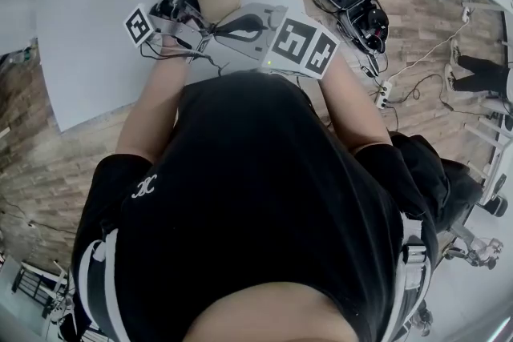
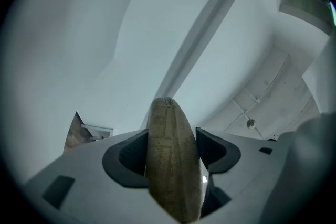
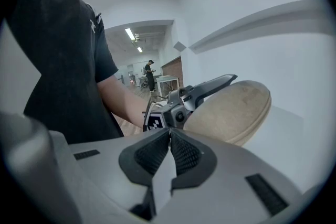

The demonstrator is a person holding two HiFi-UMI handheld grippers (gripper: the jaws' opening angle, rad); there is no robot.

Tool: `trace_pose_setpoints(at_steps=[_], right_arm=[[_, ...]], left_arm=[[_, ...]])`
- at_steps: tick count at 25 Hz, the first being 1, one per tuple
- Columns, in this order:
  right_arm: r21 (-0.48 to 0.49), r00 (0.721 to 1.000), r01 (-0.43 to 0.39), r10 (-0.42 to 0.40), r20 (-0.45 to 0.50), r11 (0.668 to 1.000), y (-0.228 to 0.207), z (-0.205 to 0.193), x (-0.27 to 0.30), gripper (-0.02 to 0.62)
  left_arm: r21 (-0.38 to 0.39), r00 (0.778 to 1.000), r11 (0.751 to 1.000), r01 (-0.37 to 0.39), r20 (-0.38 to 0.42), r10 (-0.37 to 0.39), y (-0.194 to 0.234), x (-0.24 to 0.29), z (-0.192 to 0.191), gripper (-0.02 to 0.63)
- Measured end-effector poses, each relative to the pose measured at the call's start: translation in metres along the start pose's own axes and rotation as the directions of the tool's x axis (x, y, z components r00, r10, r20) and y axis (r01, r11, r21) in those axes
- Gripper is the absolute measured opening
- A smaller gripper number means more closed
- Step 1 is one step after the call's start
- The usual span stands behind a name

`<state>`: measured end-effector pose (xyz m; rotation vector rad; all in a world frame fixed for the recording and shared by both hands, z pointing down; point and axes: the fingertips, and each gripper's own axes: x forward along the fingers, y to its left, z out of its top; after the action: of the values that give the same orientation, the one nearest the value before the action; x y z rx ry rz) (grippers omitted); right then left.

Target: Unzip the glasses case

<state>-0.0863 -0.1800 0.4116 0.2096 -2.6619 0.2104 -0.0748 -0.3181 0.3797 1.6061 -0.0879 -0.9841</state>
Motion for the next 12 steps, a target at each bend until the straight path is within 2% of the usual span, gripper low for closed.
trace_pose_setpoints(at_steps=[5, 8, 10, 12], right_arm=[[-0.064, 0.998, 0.034, -0.037, -0.043, 0.997, 0.001, -0.005, 0.007, 0.021], [-0.071, 0.999, 0.047, -0.048, -0.017, 0.996, 0.002, -0.008, 0.005, 0.021], [-0.028, 0.998, 0.064, -0.064, 0.03, 0.998, -0.003, -0.006, -0.001, 0.023], [0.072, 0.992, 0.074, -0.081, 0.096, 0.995, -0.01, -0.005, -0.011, 0.023]], left_arm=[[-0.011, 0.999, 1.0, -0.029, 0.014, 0.029, 0.008, -0.004, 0.0, 0.276], [0.001, 1.0, 1.0, -0.014, 0.021, 0.014, 0.006, -0.008, 0.001, 0.276], [0.02, 1.0, 1.0, 0.001, 0.013, -0.001, 0.002, -0.007, 0.005, 0.276], [0.04, 1.0, 0.999, 0.017, -0.005, -0.017, -0.004, -0.005, 0.008, 0.276]])
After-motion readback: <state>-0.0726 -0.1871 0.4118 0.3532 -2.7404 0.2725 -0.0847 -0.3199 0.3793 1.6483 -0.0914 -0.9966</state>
